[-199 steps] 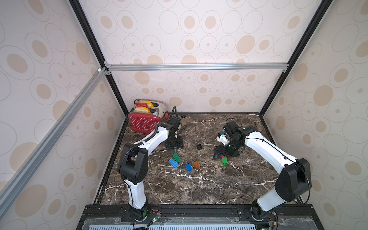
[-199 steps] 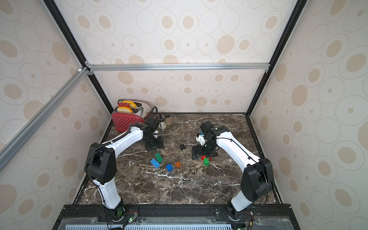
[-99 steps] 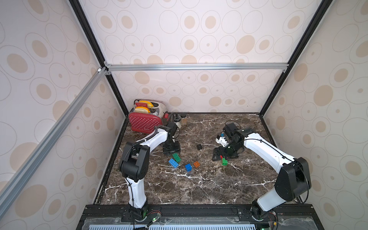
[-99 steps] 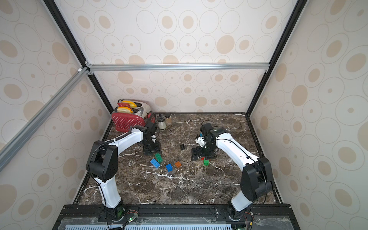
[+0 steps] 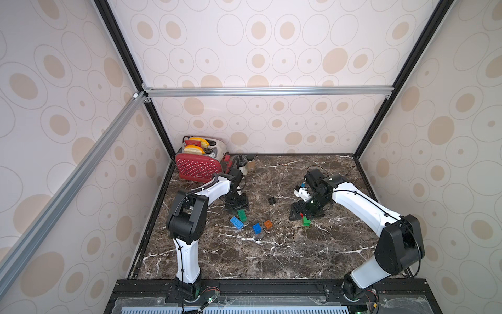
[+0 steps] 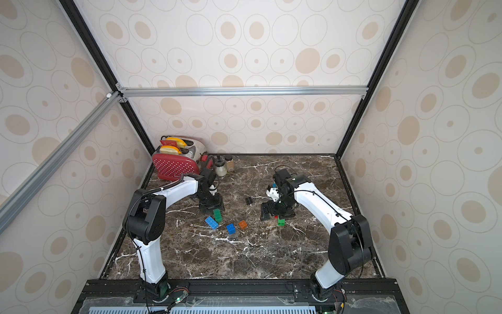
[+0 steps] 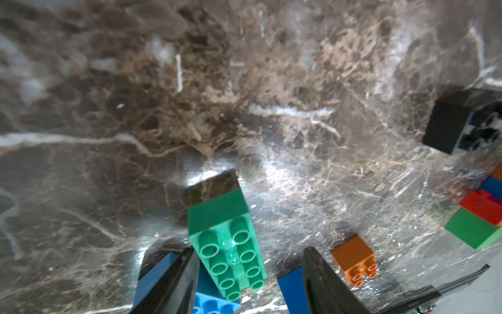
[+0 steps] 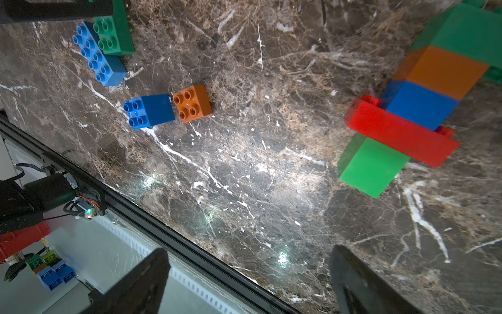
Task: Assemble the letter f with lego
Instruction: Move the lego brick at the center of the board.
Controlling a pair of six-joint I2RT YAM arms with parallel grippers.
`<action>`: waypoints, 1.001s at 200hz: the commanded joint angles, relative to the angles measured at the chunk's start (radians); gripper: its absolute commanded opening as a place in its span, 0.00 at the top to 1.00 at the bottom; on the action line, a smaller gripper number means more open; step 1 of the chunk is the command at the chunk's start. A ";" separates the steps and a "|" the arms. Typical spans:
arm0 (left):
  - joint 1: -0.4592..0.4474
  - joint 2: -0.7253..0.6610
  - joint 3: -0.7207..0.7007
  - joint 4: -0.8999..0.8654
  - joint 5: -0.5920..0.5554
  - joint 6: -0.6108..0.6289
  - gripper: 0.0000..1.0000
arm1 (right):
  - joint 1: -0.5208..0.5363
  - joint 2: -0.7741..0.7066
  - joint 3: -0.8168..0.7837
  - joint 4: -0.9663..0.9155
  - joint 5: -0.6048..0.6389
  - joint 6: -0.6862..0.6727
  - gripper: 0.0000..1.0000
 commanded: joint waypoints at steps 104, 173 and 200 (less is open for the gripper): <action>-0.064 0.039 0.043 -0.122 -0.079 0.053 0.44 | -0.001 0.020 -0.010 0.017 -0.031 0.015 0.04; -0.102 0.072 0.067 -0.114 -0.109 0.055 0.62 | -0.001 0.007 -0.016 0.014 -0.032 0.015 0.04; -0.113 0.093 0.094 -0.116 -0.107 0.049 0.69 | -0.002 0.004 -0.013 0.007 -0.026 0.010 0.04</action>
